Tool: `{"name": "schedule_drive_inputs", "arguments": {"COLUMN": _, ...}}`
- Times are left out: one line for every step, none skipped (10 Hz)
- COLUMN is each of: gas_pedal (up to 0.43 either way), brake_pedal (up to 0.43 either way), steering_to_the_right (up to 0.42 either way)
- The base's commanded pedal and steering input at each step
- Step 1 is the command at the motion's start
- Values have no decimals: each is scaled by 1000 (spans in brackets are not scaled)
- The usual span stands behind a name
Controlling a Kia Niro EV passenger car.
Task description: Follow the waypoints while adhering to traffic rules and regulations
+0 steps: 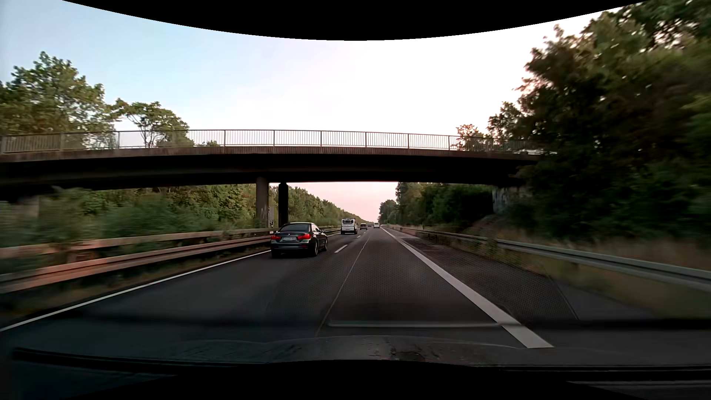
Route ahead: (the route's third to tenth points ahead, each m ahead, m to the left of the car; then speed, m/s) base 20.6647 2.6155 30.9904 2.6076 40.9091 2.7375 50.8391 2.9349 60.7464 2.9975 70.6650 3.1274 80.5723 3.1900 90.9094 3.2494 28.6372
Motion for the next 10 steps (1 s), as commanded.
{"name": "schedule_drive_inputs", "arguments": {"gas_pedal": 280, "brake_pedal": 0, "steering_to_the_right": -4}}
{"name": "schedule_drive_inputs", "arguments": {"gas_pedal": 280, "brake_pedal": 0, "steering_to_the_right": -4}}
{"name": "schedule_drive_inputs", "arguments": {"gas_pedal": 280, "brake_pedal": 0, "steering_to_the_right": -4}}
{"name": "schedule_drive_inputs", "arguments": {"gas_pedal": 280, "brake_pedal": 0, "steering_to_the_right": -4}}
{"name": "schedule_drive_inputs", "arguments": {"gas_pedal": 280, "brake_pedal": 0, "steering_to_the_right": -4}}
{"name": "schedule_drive_inputs", "arguments": {"gas_pedal": 280, "brake_pedal": 0, "steering_to_the_right": -4}}
{"name": "schedule_drive_inputs", "arguments": {"gas_pedal": 268, "brake_pedal": 0, "steering_to_the_right": -4}}
{"name": "schedule_drive_inputs", "arguments": {"gas_pedal": 268, "brake_pedal": 0, "steering_to_the_right": -4}}
{"name": "schedule_drive_inputs", "arguments": {"gas_pedal": 268, "brake_pedal": 0, "steering_to_the_right": -3}}
{"name": "schedule_drive_inputs", "arguments": {"gas_pedal": 268, "brake_pedal": 0, "steering_to_the_right": -4}}
